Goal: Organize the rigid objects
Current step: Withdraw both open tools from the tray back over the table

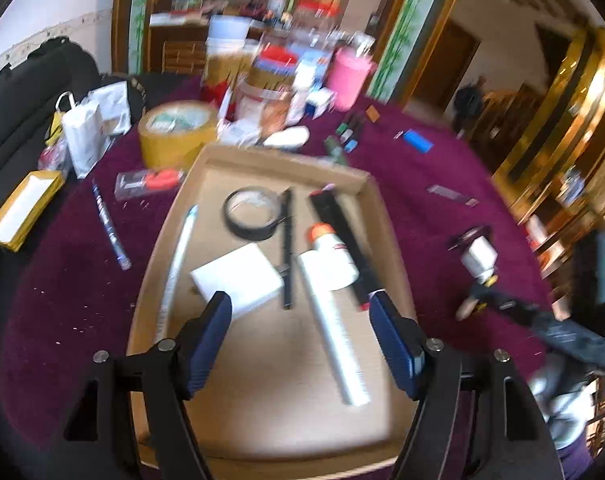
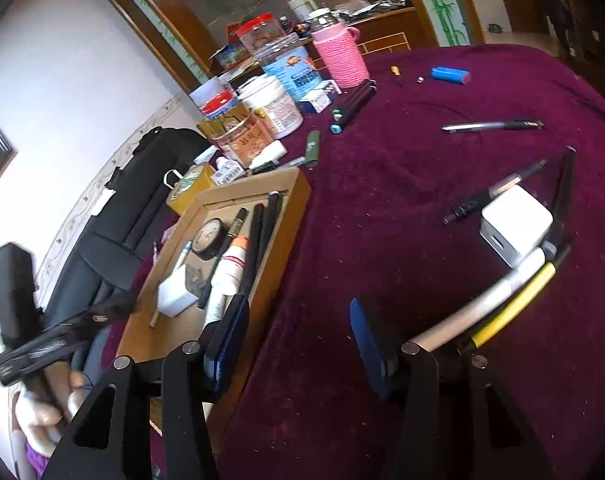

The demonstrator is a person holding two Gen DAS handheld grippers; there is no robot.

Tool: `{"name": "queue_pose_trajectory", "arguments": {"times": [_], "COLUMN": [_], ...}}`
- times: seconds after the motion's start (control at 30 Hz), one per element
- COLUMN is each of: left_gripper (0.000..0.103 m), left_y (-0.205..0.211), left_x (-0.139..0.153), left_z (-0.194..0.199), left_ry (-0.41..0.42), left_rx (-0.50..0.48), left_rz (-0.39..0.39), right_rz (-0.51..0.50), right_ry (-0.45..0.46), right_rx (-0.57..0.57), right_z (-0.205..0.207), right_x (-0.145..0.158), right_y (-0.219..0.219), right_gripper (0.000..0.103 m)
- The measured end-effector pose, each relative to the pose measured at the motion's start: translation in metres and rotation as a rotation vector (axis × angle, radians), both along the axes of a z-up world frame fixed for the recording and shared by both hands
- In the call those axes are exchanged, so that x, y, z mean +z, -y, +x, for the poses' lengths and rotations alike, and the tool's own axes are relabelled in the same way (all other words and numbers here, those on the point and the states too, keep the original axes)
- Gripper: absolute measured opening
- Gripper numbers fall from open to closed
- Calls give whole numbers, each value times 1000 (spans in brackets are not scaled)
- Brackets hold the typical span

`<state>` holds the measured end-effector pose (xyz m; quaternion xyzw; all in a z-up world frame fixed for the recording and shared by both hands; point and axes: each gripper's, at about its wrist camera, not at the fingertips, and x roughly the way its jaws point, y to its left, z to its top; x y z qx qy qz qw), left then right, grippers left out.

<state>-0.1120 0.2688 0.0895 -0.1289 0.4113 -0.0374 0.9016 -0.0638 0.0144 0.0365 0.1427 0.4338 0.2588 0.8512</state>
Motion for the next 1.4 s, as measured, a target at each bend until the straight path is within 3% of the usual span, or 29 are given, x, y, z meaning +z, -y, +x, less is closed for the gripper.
{"name": "queue_pose_trajectory", "arguments": {"times": [0.13, 0.23, 0.47, 0.6, 0.7, 0.8, 0.87, 1.03, 1.23, 1.4], "left_gripper": [76, 76, 76, 76, 76, 79, 91, 103, 103, 103], "left_y": [18, 29, 60, 69, 74, 84, 91, 115, 129, 135], "left_x": [14, 16, 11, 13, 19, 33, 40, 51, 42, 22], "left_z": [-15, -19, -25, -29, -34, -43, -51, -70, -64, -50], "left_ry": [127, 154, 172, 200, 240, 296, 343, 454, 384, 252], "left_rx": [-7, -28, -113, -134, -118, -83, -41, 63, 88, 94], "left_rz": [8, -5, -9, -1, 9, 41, 78, 203, 250, 280], "right_rz": [-26, -39, -85, -146, -239, -276, -281, -261, -279, -310], "right_ry": [7, 40, 96, 207, 374, 508, 481, 406, 393, 400], "right_rx": [-26, -66, -126, -168, -263, -328, -334, -357, -324, -285], "right_z": [-8, -14, -27, -42, -63, -76, -71, -67, -71, -77], "right_x": [-2, 1, 9, 25, 46, 59, 60, 48, 35, 29], "right_y": [9, 22, 39, 42, 43, 47, 51, 61, 53, 43], "right_gripper": [60, 71, 72, 76, 101, 103, 103, 103, 103, 103]}}
